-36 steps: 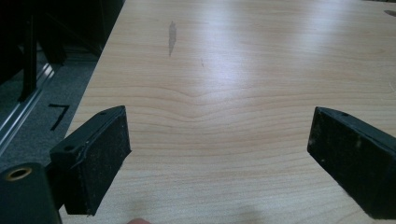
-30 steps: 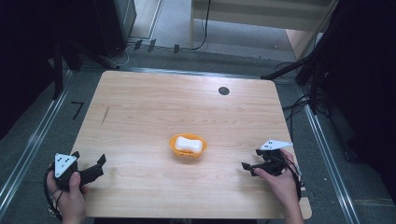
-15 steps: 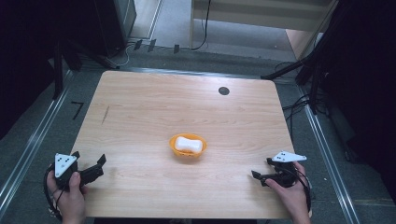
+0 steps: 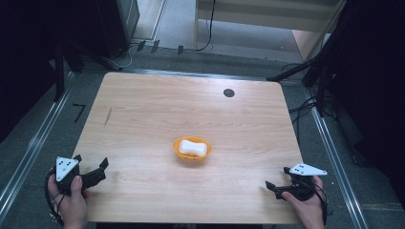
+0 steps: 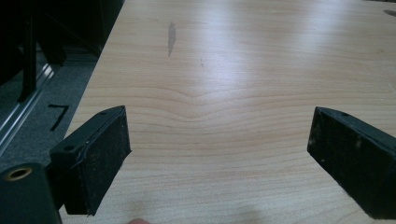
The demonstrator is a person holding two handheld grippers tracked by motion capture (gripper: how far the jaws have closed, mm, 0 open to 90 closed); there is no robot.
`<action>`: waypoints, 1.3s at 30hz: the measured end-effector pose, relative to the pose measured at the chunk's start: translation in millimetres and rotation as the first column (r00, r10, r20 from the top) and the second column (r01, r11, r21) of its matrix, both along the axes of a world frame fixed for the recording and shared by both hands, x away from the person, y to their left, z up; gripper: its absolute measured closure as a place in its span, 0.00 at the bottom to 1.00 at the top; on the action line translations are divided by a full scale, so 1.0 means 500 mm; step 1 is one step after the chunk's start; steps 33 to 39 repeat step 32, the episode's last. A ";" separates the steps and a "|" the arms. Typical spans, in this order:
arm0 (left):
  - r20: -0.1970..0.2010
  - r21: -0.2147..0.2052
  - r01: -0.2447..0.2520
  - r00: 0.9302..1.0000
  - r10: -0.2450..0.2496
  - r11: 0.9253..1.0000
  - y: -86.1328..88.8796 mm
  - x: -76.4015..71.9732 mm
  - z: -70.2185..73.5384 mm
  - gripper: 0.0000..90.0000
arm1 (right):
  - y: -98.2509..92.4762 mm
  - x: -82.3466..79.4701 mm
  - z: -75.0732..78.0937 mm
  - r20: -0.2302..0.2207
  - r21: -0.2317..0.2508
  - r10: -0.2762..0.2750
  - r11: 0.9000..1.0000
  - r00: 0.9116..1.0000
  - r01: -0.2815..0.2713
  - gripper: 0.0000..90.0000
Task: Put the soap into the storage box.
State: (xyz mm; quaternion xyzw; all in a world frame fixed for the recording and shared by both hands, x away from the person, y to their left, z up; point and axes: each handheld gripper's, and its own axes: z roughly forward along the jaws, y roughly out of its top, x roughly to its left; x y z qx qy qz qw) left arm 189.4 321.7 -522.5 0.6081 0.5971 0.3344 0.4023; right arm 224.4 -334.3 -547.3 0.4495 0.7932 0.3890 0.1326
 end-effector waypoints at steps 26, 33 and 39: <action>-0.012 0.002 -0.002 1.000 0.002 1.000 -0.001 0.003 0.000 0.07 | -0.101 -0.064 -0.001 0.122 0.096 -0.201 0.977 0.972 0.190 0.00; -0.021 0.009 -0.002 1.000 0.002 1.000 -0.003 0.005 0.000 0.07 | -0.097 -0.065 -0.001 0.124 0.093 -0.211 0.975 0.970 0.200 0.02; -0.021 0.009 -0.002 1.000 0.002 1.000 -0.003 0.005 0.000 0.07 | -0.097 -0.065 -0.001 0.124 0.093 -0.211 0.975 0.970 0.200 0.02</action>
